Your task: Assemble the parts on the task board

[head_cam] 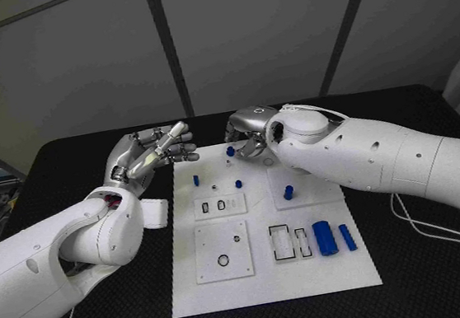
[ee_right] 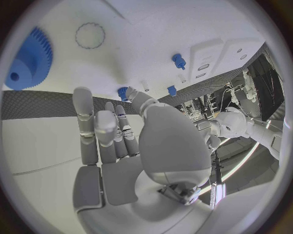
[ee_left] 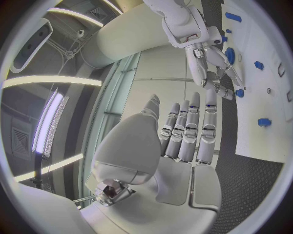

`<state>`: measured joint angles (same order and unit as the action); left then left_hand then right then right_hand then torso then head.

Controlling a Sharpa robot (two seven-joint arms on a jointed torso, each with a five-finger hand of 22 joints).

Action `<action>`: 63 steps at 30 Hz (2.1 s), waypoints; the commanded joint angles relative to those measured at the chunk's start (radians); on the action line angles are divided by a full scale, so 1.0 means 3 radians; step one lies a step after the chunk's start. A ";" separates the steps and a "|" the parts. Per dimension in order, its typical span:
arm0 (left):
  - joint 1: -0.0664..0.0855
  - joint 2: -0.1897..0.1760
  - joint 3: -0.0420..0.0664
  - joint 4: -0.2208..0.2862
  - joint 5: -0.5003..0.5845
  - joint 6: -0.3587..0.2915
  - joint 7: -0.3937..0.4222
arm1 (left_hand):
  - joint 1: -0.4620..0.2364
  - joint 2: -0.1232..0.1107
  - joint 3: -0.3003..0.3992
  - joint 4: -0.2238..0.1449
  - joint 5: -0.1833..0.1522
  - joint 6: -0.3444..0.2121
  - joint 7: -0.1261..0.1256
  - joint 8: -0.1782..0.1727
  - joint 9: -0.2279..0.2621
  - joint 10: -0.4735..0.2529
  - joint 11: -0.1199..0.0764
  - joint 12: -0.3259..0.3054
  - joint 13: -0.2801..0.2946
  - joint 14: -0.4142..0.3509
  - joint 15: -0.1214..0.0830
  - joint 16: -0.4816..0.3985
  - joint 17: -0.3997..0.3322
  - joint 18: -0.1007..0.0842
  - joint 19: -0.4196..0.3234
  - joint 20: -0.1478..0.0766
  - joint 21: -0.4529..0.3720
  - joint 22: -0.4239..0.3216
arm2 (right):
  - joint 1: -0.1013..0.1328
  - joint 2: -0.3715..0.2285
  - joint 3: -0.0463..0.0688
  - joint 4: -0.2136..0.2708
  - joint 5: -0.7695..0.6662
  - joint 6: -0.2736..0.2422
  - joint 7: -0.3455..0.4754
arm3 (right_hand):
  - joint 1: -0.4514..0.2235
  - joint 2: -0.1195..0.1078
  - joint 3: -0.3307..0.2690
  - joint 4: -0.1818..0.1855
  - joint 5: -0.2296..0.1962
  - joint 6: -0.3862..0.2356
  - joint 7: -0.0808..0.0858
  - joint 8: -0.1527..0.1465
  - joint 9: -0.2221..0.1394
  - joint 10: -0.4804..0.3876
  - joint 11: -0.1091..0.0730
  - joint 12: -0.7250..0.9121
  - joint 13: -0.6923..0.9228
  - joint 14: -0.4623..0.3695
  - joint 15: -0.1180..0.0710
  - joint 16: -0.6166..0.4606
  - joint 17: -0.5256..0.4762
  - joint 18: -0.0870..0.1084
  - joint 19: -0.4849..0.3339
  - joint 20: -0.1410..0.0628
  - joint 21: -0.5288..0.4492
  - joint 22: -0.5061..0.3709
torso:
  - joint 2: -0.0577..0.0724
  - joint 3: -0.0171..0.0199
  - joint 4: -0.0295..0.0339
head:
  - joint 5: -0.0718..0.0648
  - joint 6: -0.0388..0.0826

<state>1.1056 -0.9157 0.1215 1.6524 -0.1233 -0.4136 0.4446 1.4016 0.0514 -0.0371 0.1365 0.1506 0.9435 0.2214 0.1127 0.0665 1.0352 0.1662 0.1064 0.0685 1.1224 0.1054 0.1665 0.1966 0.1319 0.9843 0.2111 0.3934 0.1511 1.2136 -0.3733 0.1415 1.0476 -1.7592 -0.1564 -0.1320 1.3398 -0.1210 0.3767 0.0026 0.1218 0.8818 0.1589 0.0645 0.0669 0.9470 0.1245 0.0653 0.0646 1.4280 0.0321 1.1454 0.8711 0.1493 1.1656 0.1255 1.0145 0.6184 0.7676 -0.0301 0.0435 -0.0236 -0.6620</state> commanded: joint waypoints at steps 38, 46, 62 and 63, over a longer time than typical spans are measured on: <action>0.0007 -0.0012 0.0003 -0.0022 0.0006 0.0148 -0.0017 | -0.0007 0.0017 0.0033 -0.0007 -0.0009 -0.0006 0.0013 -0.0024 -0.0003 0.0002 0.0008 -0.0033 -0.0003 -0.0016 0.0025 -0.0031 0.0012 0.0168 0.0007 0.0008 -0.0028 -0.0013 | 0.0021 -0.0986 0.0037 0.0665 0.0679 0.0431 -0.0429 | 0.0131 -0.0004 -0.1083 0.0605 0.0458 -0.0032 -0.0060 0.0327 0.0061 0.1125 -0.0244 0.3383 0.3026 0.0337 -0.0191 0.1041 0.1581 -0.0183 0.0663 -0.0144 0.0970 0.1468 | -0.0034 0.0023 -0.0089 | -0.0025 0.0060; 0.0007 -0.0003 0.0003 -0.0031 0.0006 0.0157 -0.0021 | -0.0003 0.0018 0.0037 -0.0011 -0.0008 -0.0005 0.0013 -0.0025 -0.0003 0.0003 0.0008 -0.0034 -0.0003 -0.0017 0.0025 -0.0033 0.0013 0.0168 0.0007 0.0008 -0.0030 -0.0014 | 0.0021 -0.0904 0.0037 0.0570 0.0653 0.0385 -0.0422 | 0.0146 0.0025 -0.1083 0.0624 0.0494 -0.0032 -0.0062 0.0348 0.0064 0.1121 -0.0245 0.3404 0.3062 0.0337 -0.0191 0.1045 0.1588 -0.0184 0.0662 -0.0144 0.0978 0.1478 | -0.0032 0.0022 -0.0093 | -0.0015 0.0048; 0.0007 0.0011 0.0003 -0.0040 0.0006 0.0182 -0.0024 | 0.0000 0.0021 0.0041 -0.0014 -0.0006 -0.0005 0.0013 -0.0028 -0.0002 0.0002 0.0008 -0.0037 -0.0003 -0.0017 0.0025 -0.0036 0.0015 0.0169 0.0007 0.0008 -0.0032 -0.0016 | 0.0021 -0.0819 0.0037 0.0458 0.0644 0.0446 -0.0423 | 0.0144 0.0053 -0.1086 0.0648 0.0502 -0.0055 -0.0057 0.0354 0.0061 0.1125 -0.0241 0.3436 0.3110 0.0340 -0.0188 0.1056 0.1610 -0.0186 0.0663 -0.0142 0.0989 0.1495 | -0.0032 0.0026 -0.0097 | -0.0012 0.0035; 0.0007 0.0012 0.0003 -0.0041 0.0006 0.0183 -0.0024 | 0.0000 0.0021 0.0041 -0.0014 -0.0006 -0.0005 0.0013 -0.0028 -0.0002 0.0002 0.0008 -0.0037 -0.0003 -0.0017 0.0025 -0.0036 0.0015 0.0169 0.0007 0.0008 -0.0032 -0.0016 | 0.0021 -0.0815 0.0037 0.0450 0.0644 0.0455 -0.0422 | 0.0146 0.0056 -0.1086 0.0648 0.0501 -0.0055 -0.0057 0.0356 0.0061 0.1128 -0.0241 0.3443 0.3119 0.0341 -0.0188 0.1058 0.1613 -0.0187 0.0664 -0.0142 0.0991 0.1498 | -0.0032 0.0027 -0.0097 | -0.0010 0.0034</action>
<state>1.1061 -0.9134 0.1214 1.6393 -0.1211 -0.3754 0.4339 1.4016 0.0514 -0.0310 0.1304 0.1506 0.9435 0.2214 0.1093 0.0667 1.0352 0.1663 0.1000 0.0686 1.1187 0.1091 0.1626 0.1995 0.1319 0.9843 0.2111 0.3894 0.1478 1.2179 -0.6191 0.1520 1.1840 -1.5598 -0.0372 -0.2579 1.3820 -0.1128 0.0511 0.1928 0.2666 0.8711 0.1429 0.1665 0.0847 1.2878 0.0536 1.0957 0.9996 1.4666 -0.0341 1.4581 1.3079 0.1083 1.3653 0.0767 1.3087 1.0673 0.7579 -0.0221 0.0148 -0.0267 -0.6515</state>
